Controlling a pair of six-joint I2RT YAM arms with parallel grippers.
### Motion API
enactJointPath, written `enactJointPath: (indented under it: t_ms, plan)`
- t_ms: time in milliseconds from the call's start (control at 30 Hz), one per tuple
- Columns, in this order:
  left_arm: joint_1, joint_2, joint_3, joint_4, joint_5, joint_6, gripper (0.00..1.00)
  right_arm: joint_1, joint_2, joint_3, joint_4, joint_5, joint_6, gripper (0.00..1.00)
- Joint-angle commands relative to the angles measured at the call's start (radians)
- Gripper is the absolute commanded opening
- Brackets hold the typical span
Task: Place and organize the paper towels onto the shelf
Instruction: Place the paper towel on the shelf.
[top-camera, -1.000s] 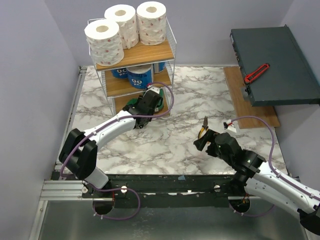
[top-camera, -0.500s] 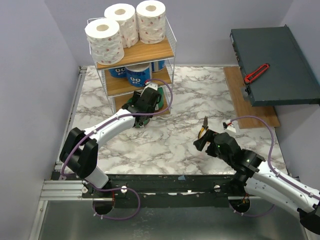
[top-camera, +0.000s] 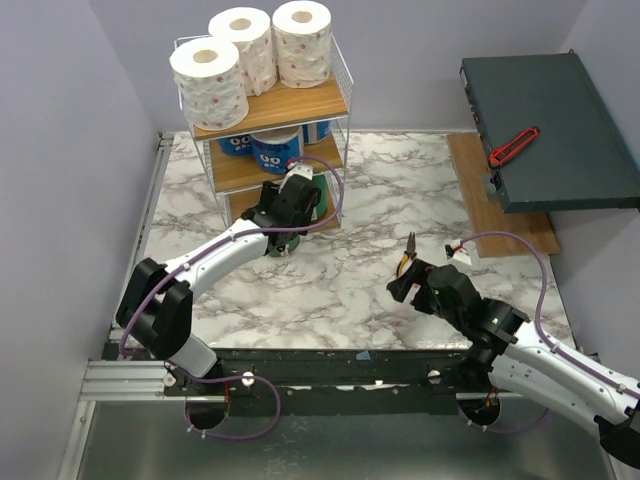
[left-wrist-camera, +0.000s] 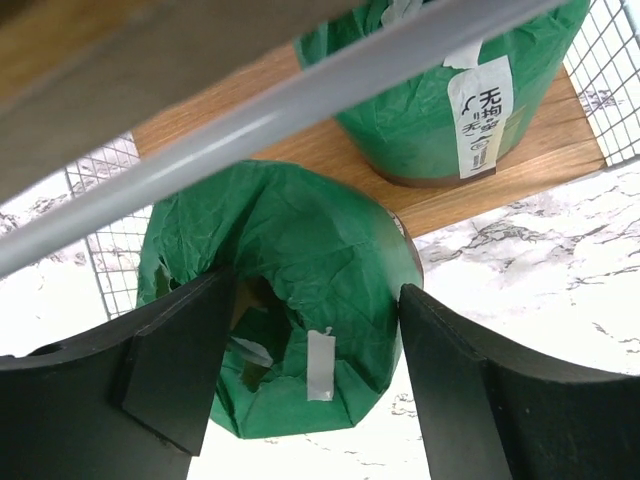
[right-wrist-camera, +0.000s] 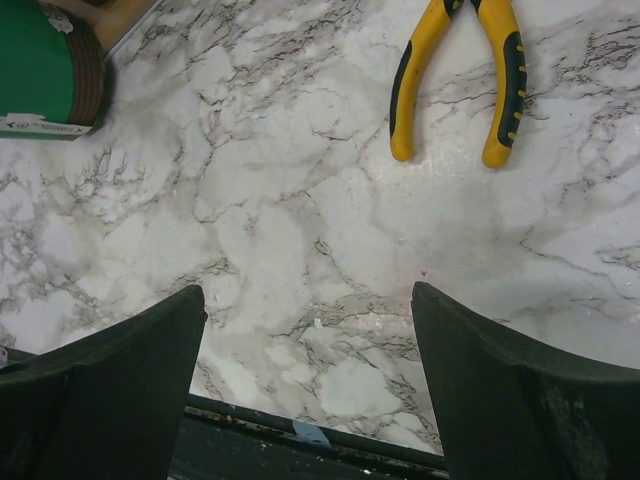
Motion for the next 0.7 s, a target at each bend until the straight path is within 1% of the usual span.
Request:
enactJointPath:
  t_ms: [0, 200, 267, 467, 667]
  plan:
    - [-0.003, -0.069, -0.022, 0.004, -0.005, -0.029, 0.75, 0.003, 0.005, -0.002, 0.01, 0.009, 0.0, 0.87]
    - [-0.03, -0.124, -0.052, -0.016, 0.0, -0.052, 0.77, 0.003, 0.0, 0.001, 0.01, 0.007, 0.0, 0.87]
    - [-0.039, -0.141, -0.048, -0.047, 0.017, -0.063, 0.78, 0.004, -0.001, 0.001, 0.009, 0.006, 0.0, 0.87]
    - [-0.084, -0.204, -0.058, -0.083, 0.004, -0.067, 0.81, 0.004, -0.012, -0.001, 0.007, 0.006, -0.002, 0.87]
    - [-0.119, -0.282, -0.091, -0.112, -0.013, -0.089, 0.82, 0.003, -0.015, -0.001, 0.006, 0.001, -0.002, 0.87]
